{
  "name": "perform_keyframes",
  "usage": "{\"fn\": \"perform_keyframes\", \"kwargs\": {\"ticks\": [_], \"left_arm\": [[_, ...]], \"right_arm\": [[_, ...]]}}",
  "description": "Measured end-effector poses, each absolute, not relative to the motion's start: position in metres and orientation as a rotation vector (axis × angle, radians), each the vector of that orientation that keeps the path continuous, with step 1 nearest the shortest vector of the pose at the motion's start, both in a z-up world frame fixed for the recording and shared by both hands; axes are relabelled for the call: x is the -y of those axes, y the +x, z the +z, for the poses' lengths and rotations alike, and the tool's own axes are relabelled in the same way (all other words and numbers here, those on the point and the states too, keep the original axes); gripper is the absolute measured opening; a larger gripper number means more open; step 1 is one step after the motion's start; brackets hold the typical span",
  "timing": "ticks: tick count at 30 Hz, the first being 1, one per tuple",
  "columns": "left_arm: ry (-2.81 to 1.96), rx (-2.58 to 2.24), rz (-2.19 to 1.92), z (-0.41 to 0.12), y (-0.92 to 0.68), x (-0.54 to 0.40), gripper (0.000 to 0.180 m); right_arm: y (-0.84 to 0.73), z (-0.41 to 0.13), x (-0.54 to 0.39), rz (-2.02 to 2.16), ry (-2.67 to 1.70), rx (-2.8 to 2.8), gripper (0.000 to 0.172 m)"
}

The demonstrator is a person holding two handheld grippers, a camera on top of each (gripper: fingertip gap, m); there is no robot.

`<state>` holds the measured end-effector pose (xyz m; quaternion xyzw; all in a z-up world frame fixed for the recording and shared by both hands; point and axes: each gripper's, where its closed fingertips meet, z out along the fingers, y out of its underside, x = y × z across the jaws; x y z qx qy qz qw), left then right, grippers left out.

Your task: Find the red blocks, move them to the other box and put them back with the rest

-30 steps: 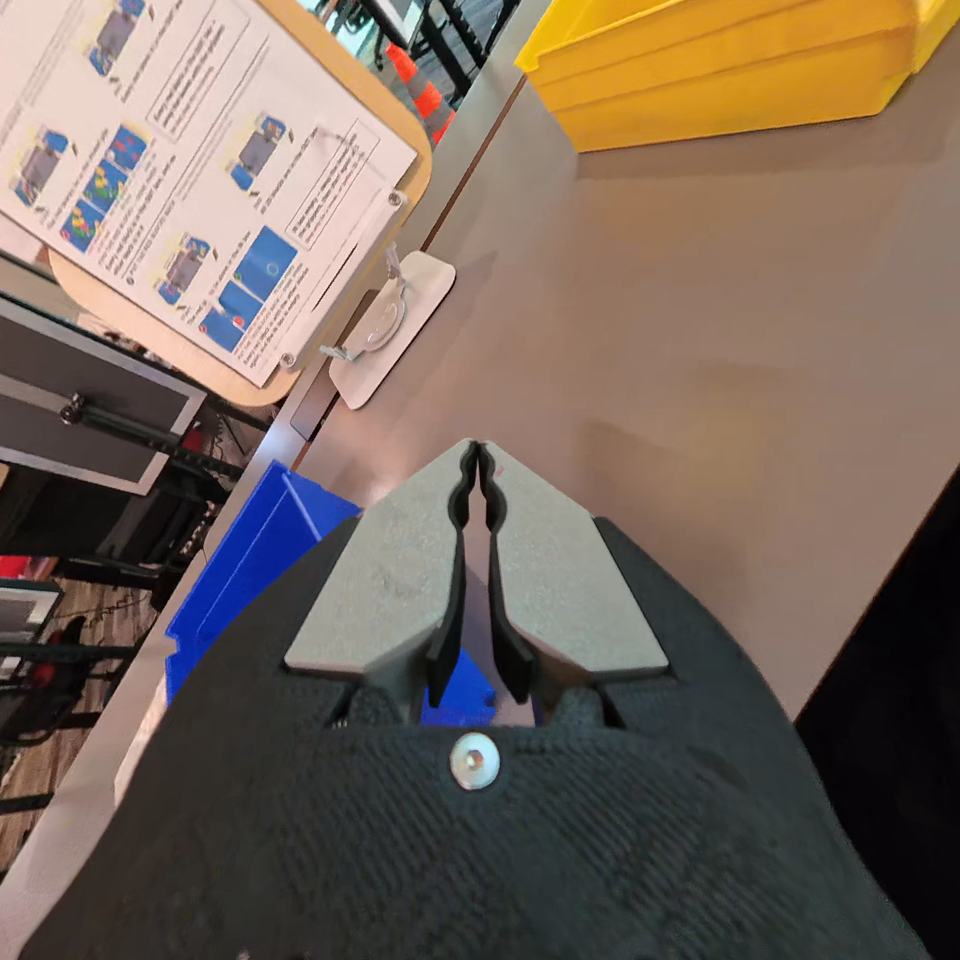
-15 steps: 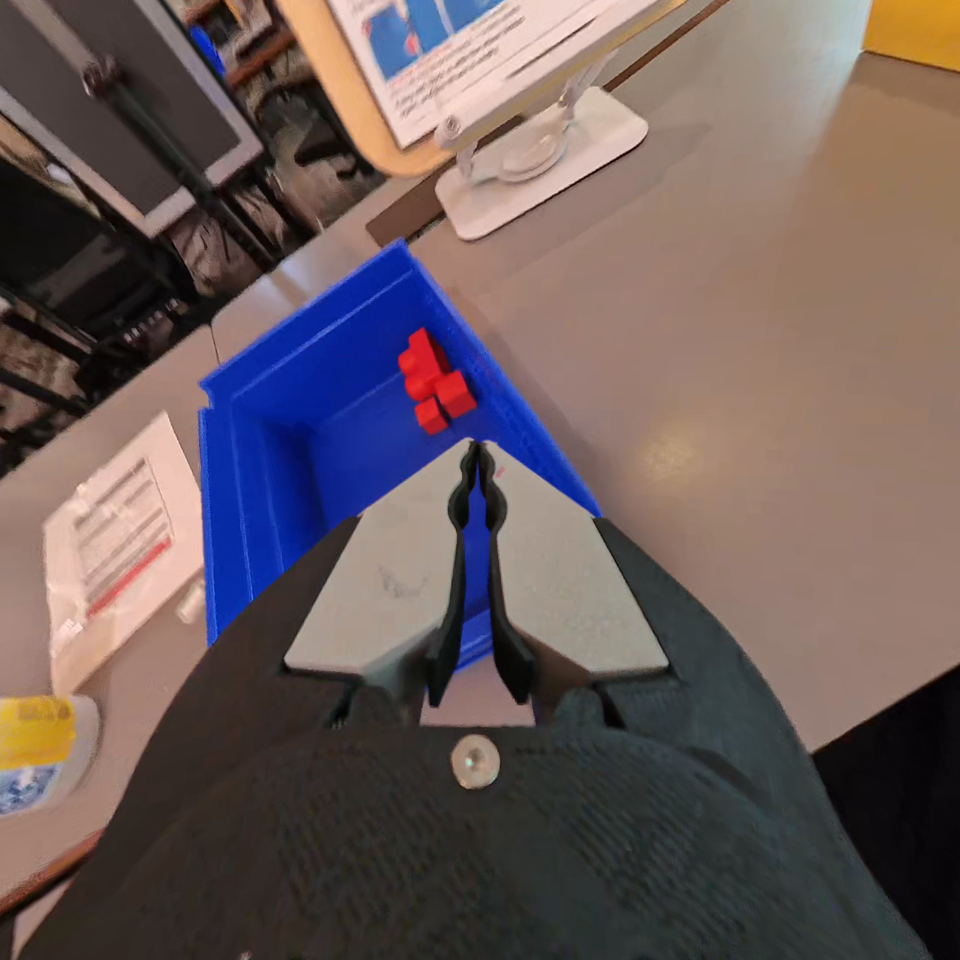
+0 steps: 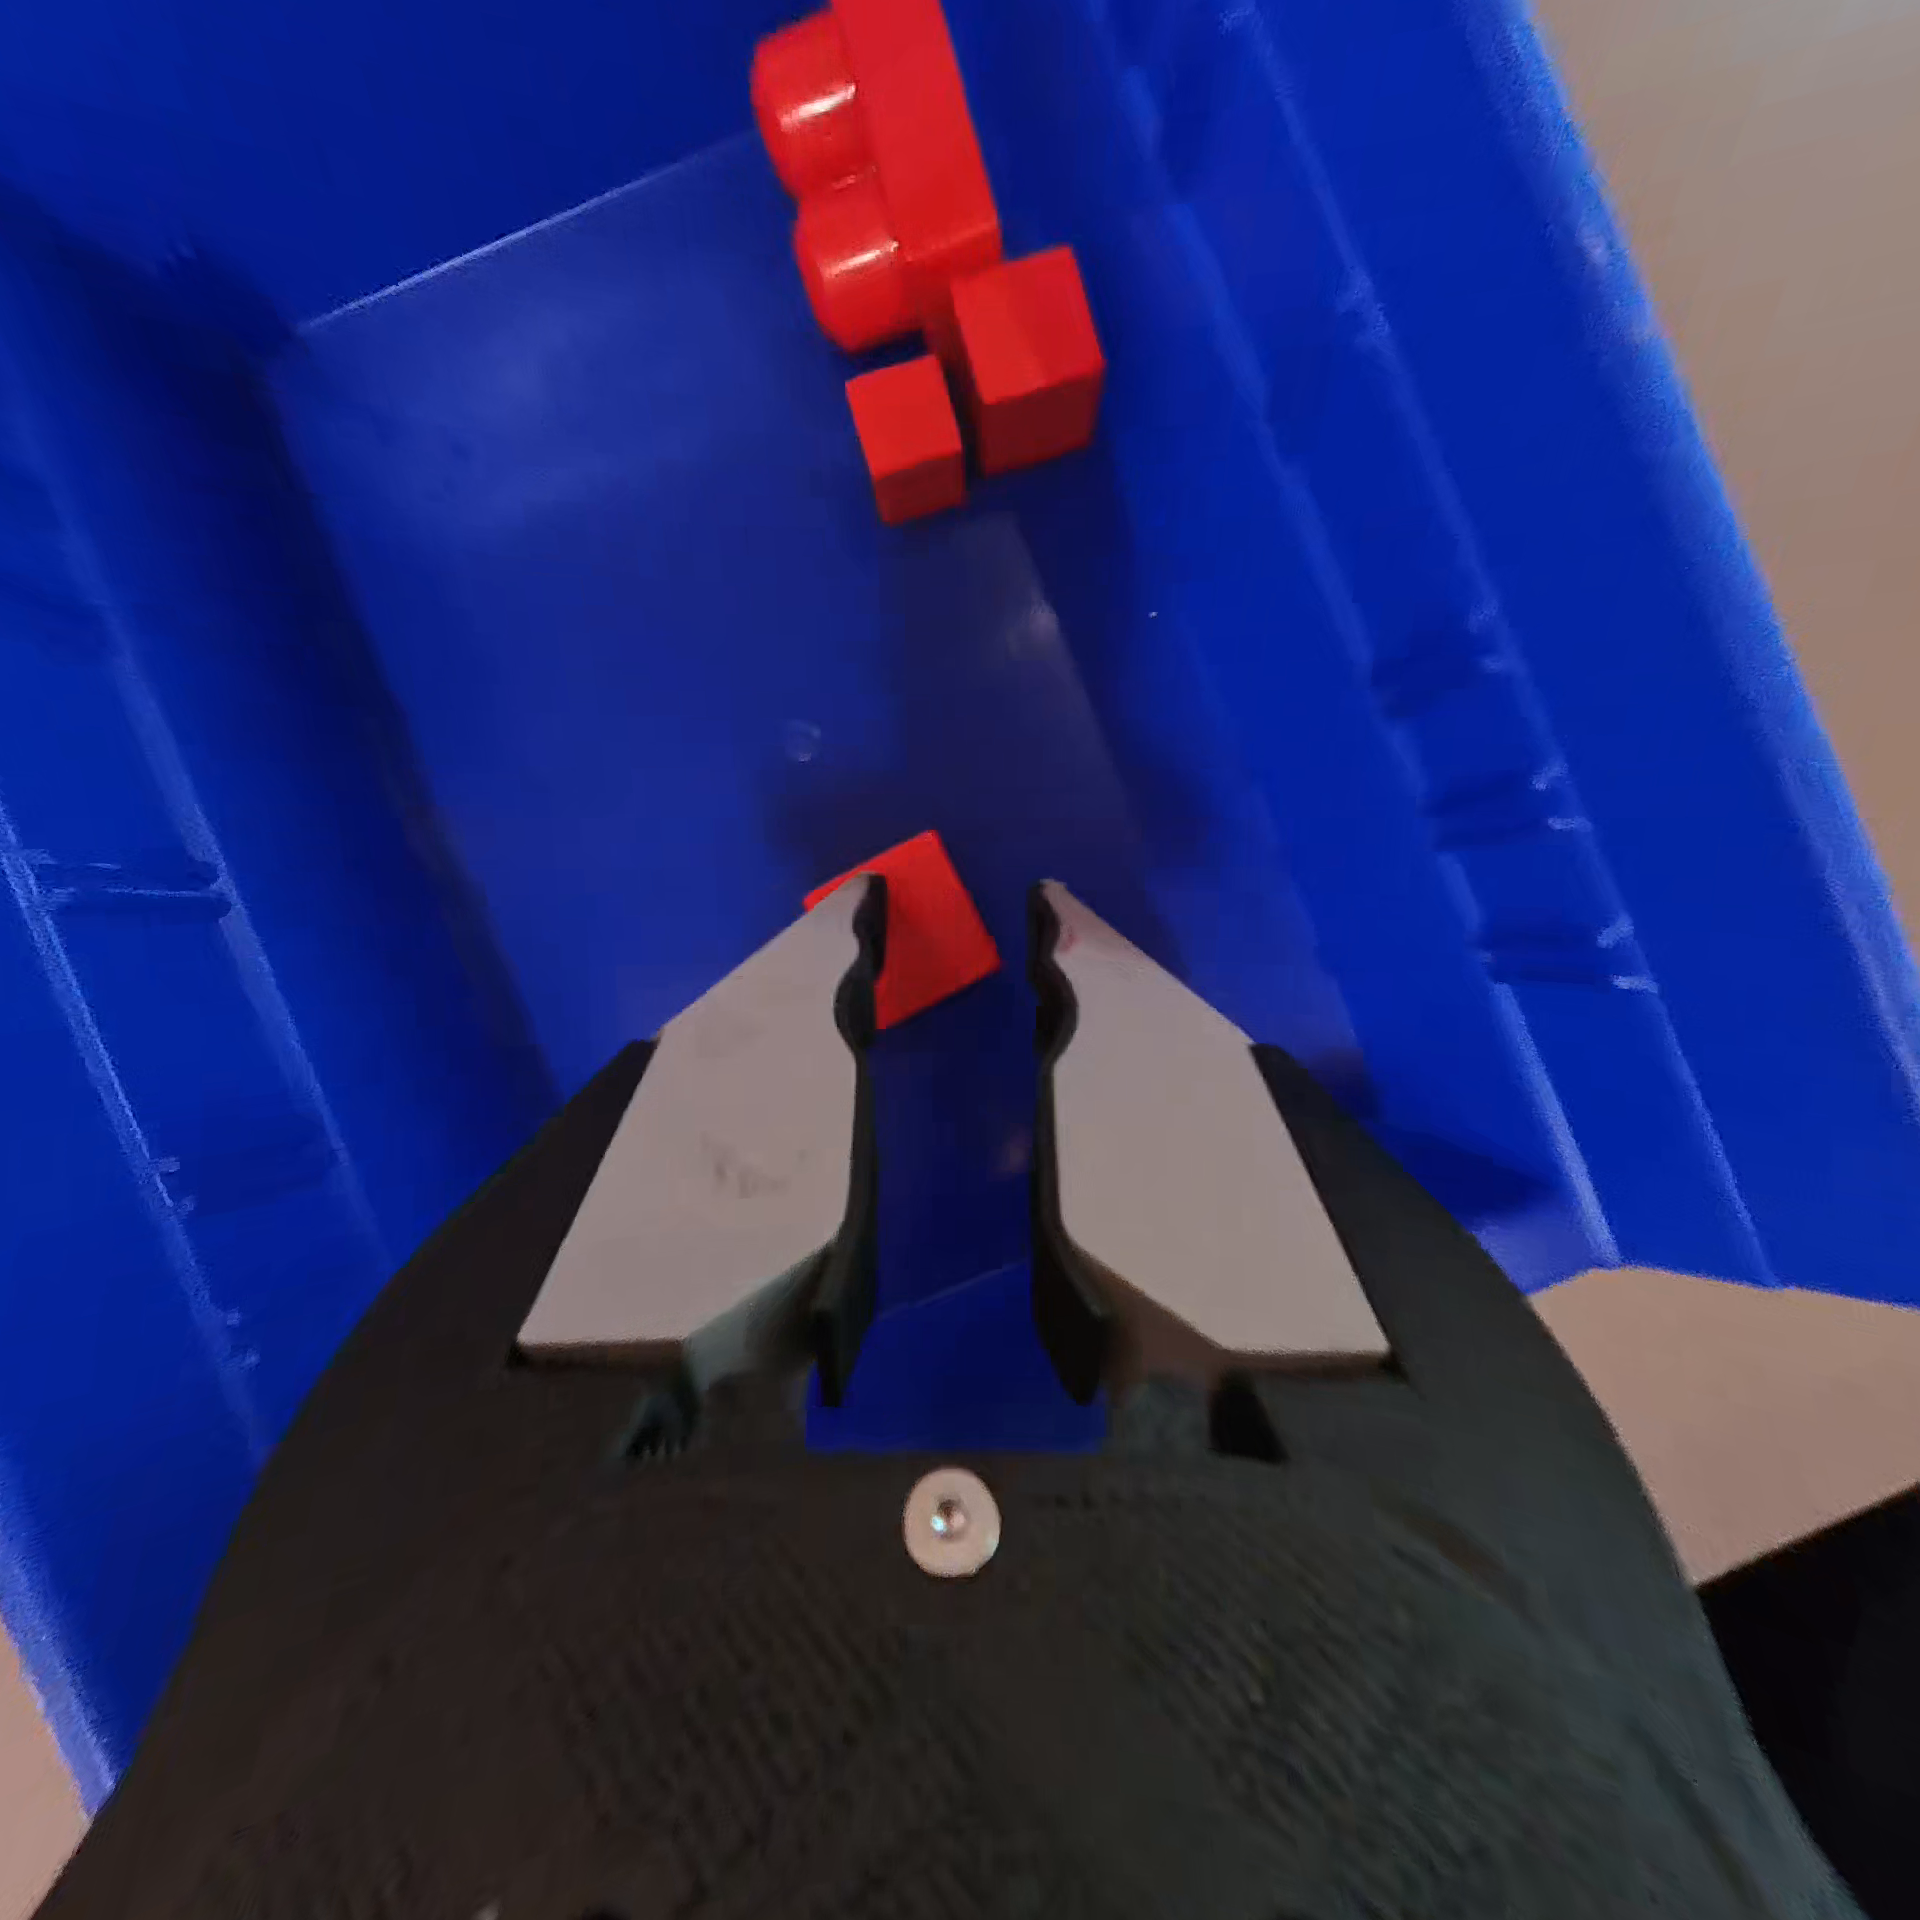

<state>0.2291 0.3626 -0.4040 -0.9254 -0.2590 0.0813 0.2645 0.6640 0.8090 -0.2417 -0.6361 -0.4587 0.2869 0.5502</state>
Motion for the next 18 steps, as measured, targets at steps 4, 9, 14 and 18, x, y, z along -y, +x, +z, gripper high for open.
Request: {"fn": "perform_keyframes", "kwargs": {"ticks": [4, 9, 14, 18], "left_arm": [[-2.513, 0.712, 0.253, -0.404, 0.226, -0.363, 0.028], [-2.522, 0.714, 0.405, -0.397, 0.217, -0.358, 0.028], [-2.642, 0.753, 0.306, -0.423, 0.221, -0.353, 0.046], [-2.645, 0.768, 0.237, -0.433, 0.223, -0.352, 0.033]], "right_arm": [[0.668, -0.234, -0.806, 0.668, -1.476, 1.084, 0.045], [0.673, -0.229, -0.805, 0.686, -1.47, 1.073, 0.045], [0.672, -0.228, -0.803, 0.687, -1.464, 1.077, 0.045], [0.673, -0.226, -0.799, 0.668, -1.45, 1.084, 0.046]]}}
